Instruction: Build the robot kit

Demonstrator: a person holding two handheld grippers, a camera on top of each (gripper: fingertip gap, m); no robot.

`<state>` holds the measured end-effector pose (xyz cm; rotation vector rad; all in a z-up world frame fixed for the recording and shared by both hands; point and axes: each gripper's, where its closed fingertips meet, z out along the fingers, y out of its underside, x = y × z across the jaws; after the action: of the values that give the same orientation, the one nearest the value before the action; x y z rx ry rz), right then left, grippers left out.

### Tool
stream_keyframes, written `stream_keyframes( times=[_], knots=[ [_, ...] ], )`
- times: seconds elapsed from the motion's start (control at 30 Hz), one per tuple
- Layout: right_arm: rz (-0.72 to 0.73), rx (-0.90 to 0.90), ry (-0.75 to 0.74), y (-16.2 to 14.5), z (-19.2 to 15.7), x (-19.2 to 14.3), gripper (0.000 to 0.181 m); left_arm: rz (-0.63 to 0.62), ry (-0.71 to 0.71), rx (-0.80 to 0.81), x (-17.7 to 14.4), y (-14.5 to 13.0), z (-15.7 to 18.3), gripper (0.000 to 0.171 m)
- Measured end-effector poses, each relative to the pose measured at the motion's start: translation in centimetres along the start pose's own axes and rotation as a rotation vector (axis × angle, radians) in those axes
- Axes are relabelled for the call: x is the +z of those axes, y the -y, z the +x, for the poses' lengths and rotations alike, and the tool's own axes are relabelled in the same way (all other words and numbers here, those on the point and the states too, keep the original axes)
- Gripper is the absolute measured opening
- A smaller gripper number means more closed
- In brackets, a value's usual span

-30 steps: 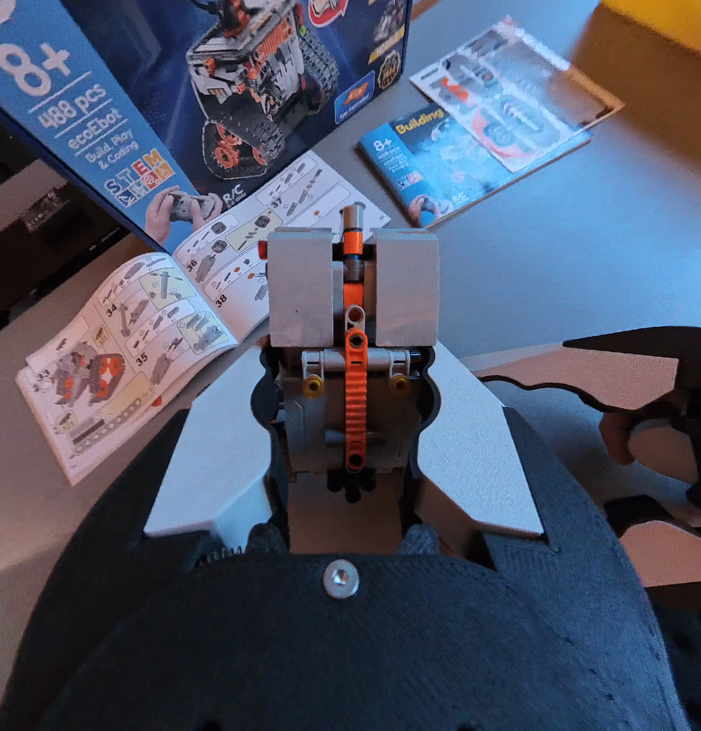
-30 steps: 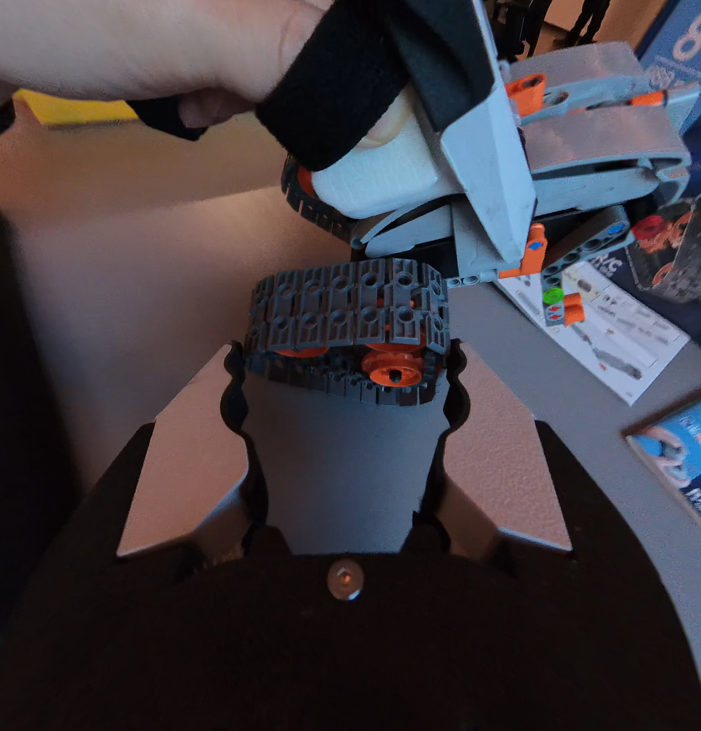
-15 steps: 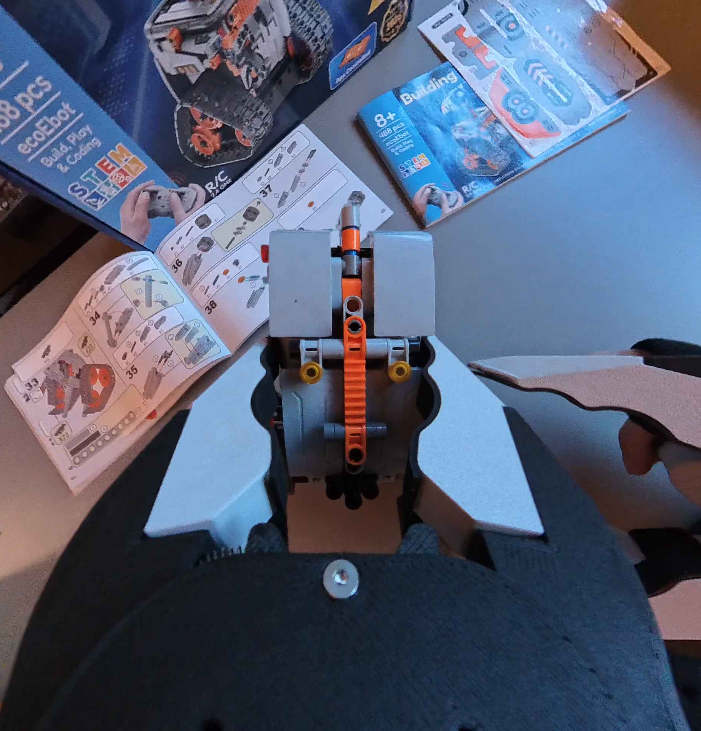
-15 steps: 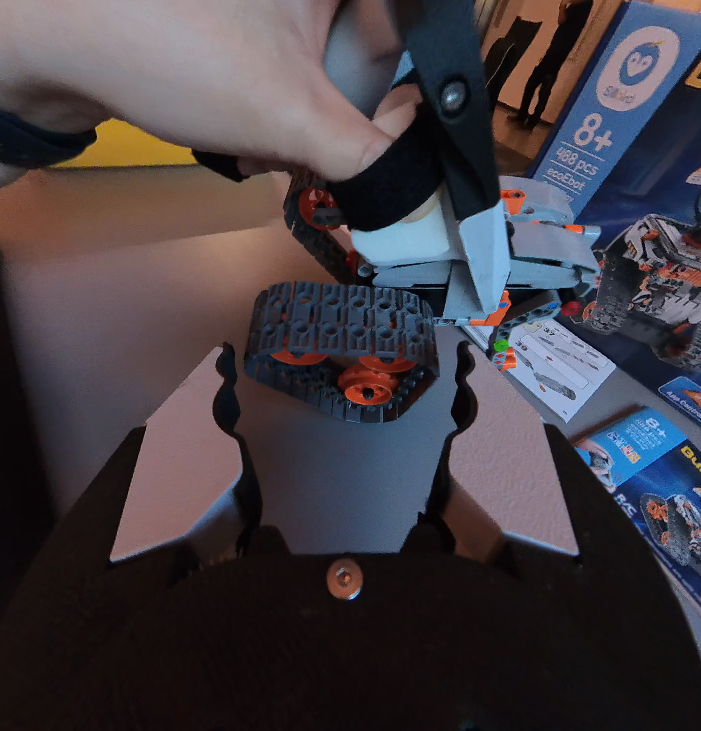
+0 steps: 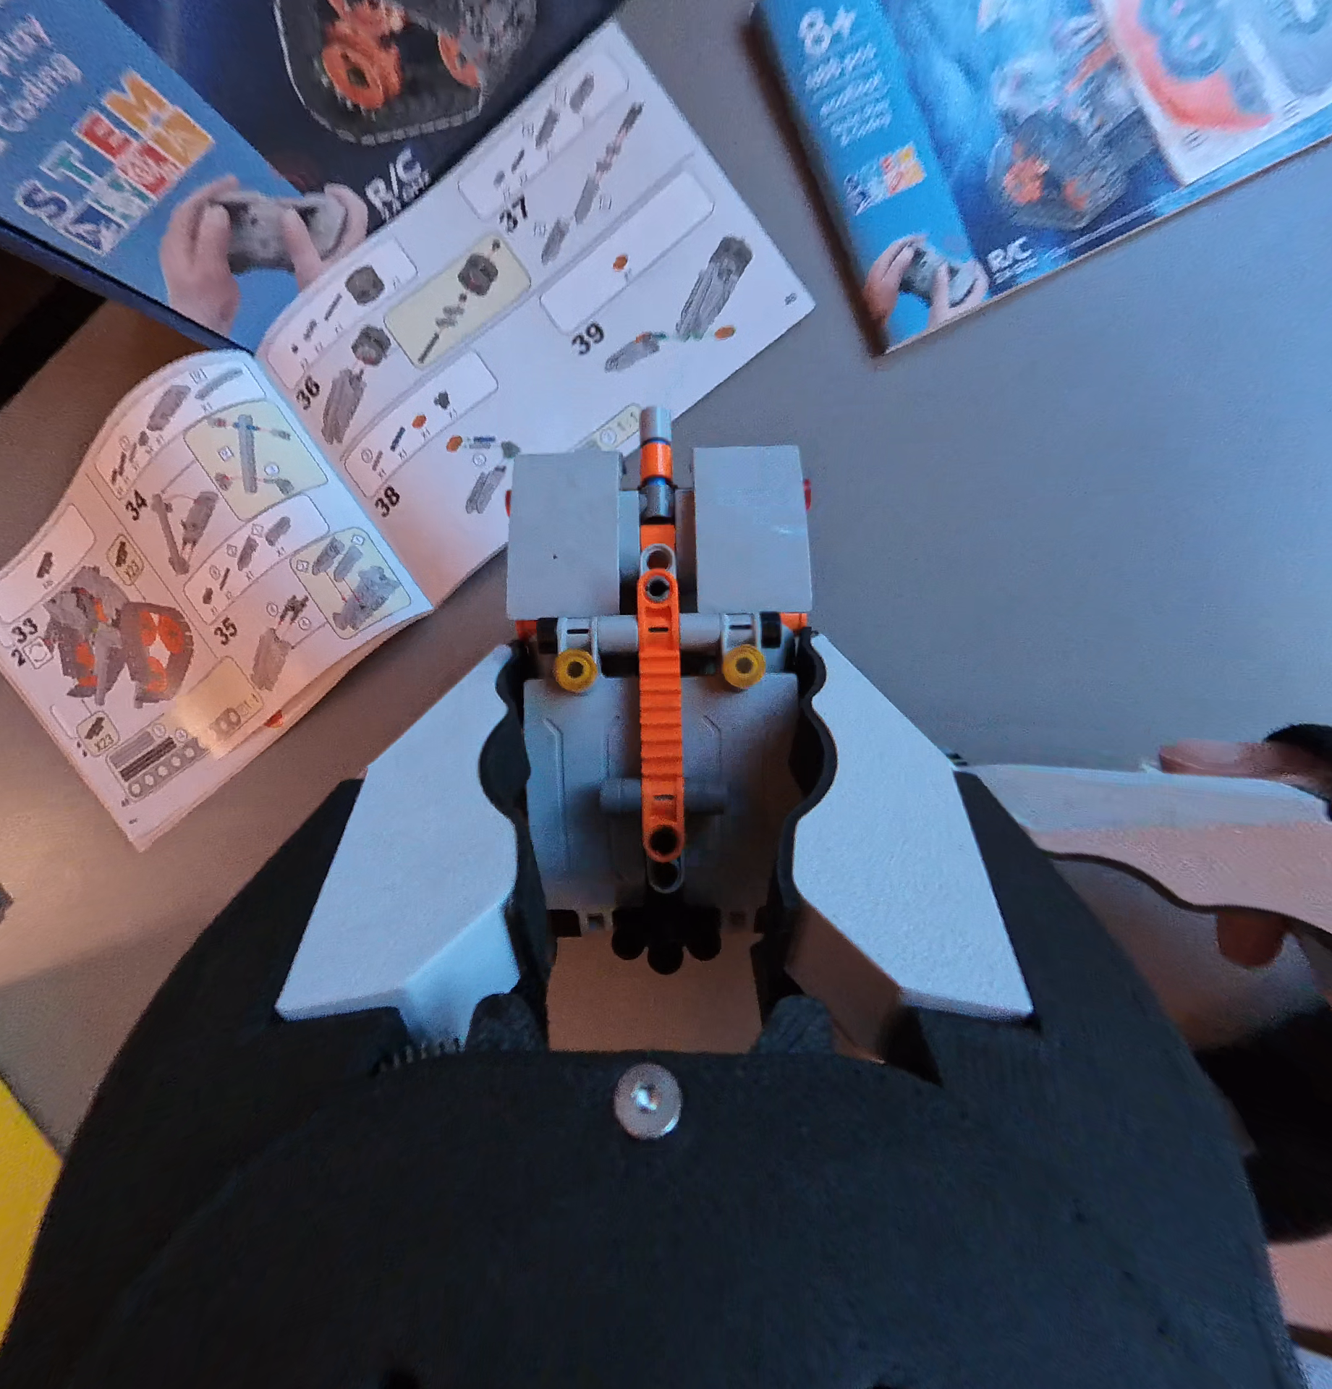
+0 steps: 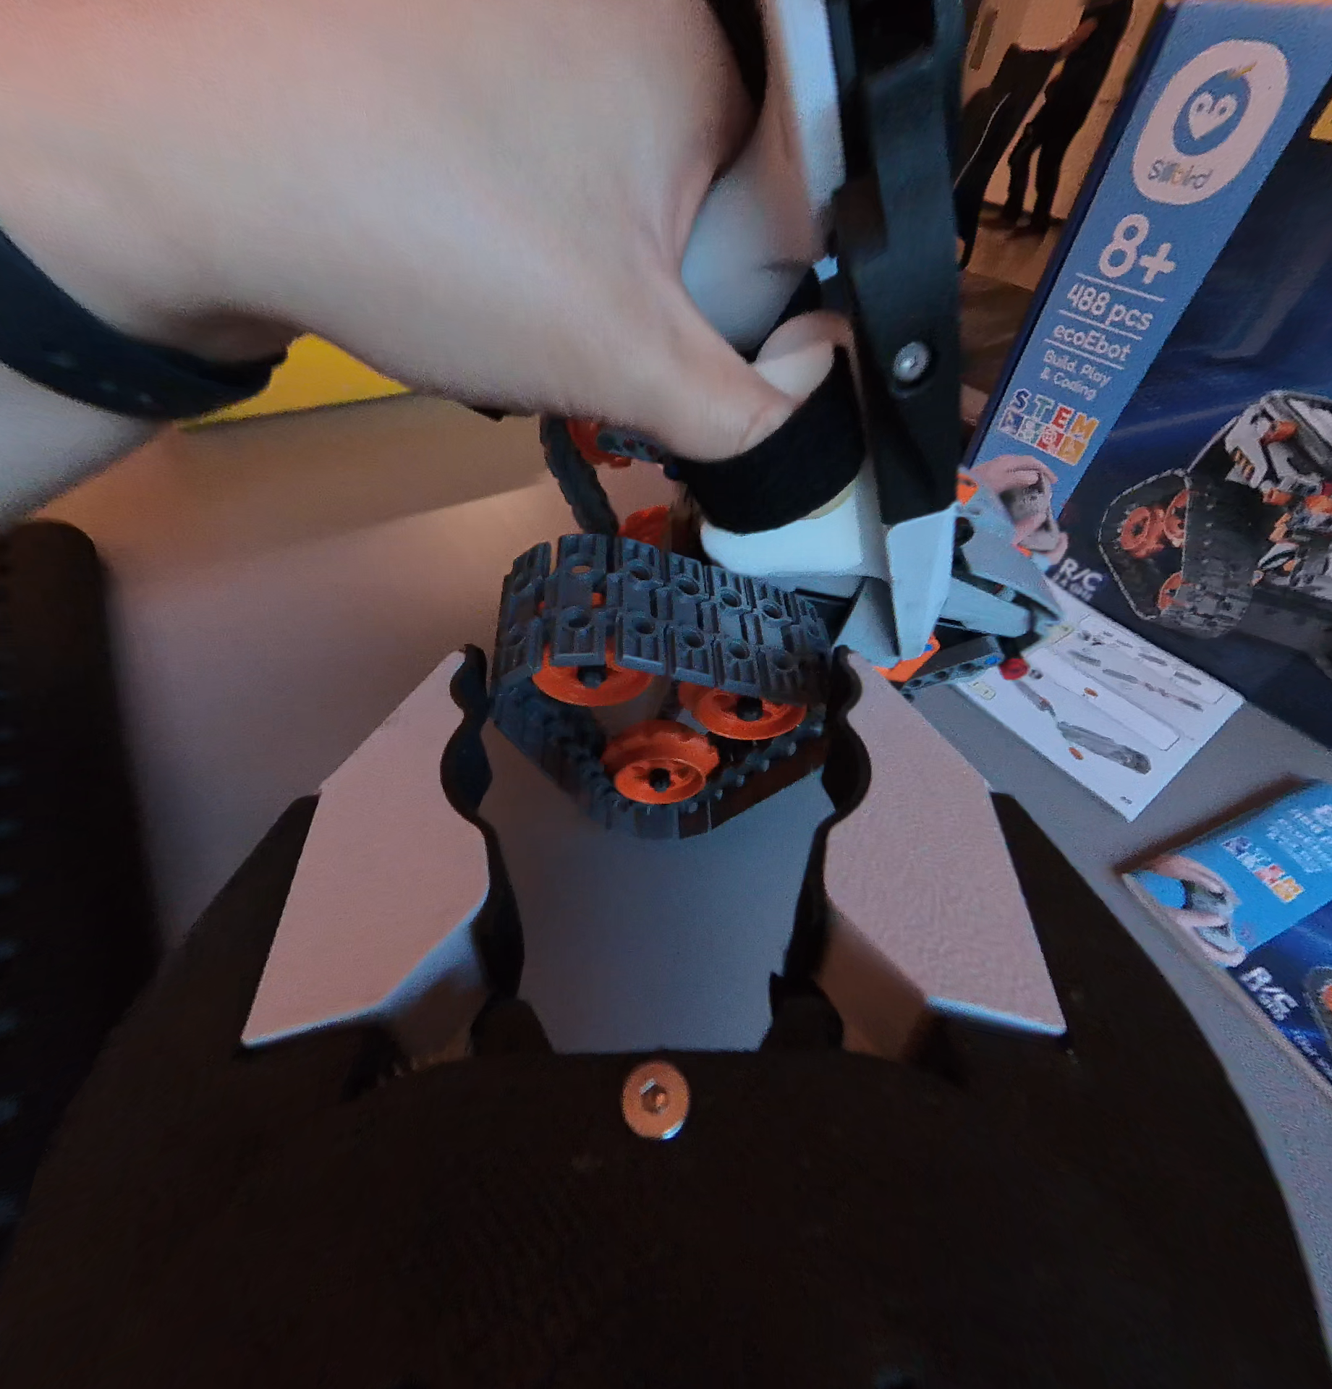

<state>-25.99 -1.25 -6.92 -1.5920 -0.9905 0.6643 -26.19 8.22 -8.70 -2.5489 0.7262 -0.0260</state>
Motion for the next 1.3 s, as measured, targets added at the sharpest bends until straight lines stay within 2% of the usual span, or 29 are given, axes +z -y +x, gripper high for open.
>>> stream_keyframes(
  times=[0.3, 0.5, 0.73, 0.83, 0.9, 0.93, 1.03, 1.07, 1.1, 1.13, 1.17, 1.2, 1.23, 1.27, 1.3],
  knots=[
    [-0.018, 0.115, 0.064, 0.0, 0.5, 0.5, 0.100, -0.087, -0.056, -0.115, 0.4, -0.7, -0.7, 0.070],
    [-0.031, 0.111, 0.084, -0.1, 0.5, 0.4, 0.098, -0.058, -0.041, -0.113, 0.5, -0.5, -0.6, 0.070],
    [0.009, 0.298, 0.144, 0.0, 0.8, 0.3, 0.101, -0.011, -0.026, -0.095, 0.4, -0.5, -0.6, 0.070],
    [0.022, 0.466, 0.192, 0.0, 1.0, 0.4, 0.101, -0.005, -0.023, -0.091, 0.4, -0.5, -0.5, 0.070],
    [0.037, 0.649, 0.244, -0.2, 1.4, 0.4, 0.098, -0.004, -0.023, -0.089, 0.4, -0.5, -0.5, 0.070],
    [0.043, 0.768, 0.277, -0.4, 1.6, 0.4, 0.093, -0.003, -0.022, -0.088, 0.4, -0.5, -0.5, 0.070],
    [0.089, 1.175, 0.439, -1.1, 2.9, -0.1, 0.060, -0.008, -0.033, -0.081, 0.3, -0.5, -0.3, 0.070],
    [0.133, 1.252, 0.515, -0.7, 3.3, -0.6, 0.065, -0.010, -0.034, -0.080, 0.3, -0.6, -0.2, 0.070],
    [0.184, 1.281, 0.575, 0.3, 3.5, -1.2, 0.081, -0.011, -0.034, -0.081, 0.3, -0.6, -0.2, 0.070],
    [0.220, 1.214, 0.576, 1.2, 3.5, -1.9, 0.092, -0.010, -0.036, -0.082, 0.3, -0.6, -0.2, 0.070],
    [0.205, 1.031, 0.516, 1.5, 3.2, -2.3, 0.090, -0.010, -0.038, -0.083, 0.4, -0.5, -0.2, 0.070],
    [0.155, 0.793, 0.415, 1.4, 2.9, -2.5, 0.091, -0.010, -0.041, -0.083, 0.4, -0.5, -0.3, 0.070],
    [0.139, 0.523, 0.289, 1.7, 2.8, -2.7, 0.101, -0.010, -0.043, -0.080, 0.4, -0.5, -0.3, 0.070],
    [0.157, 0.251, 0.170, 2.5, 2.5, -3.0, 0.115, -0.009, -0.044, -0.078, 0.4, -0.5, -0.3, 0.070],
    [0.184, 0.001, 0.079, 3.2, 1.7, -3.3, 0.116, -0.009, -0.045, -0.076, 0.4, -0.5, -0.3, 0.070]
  ],
)
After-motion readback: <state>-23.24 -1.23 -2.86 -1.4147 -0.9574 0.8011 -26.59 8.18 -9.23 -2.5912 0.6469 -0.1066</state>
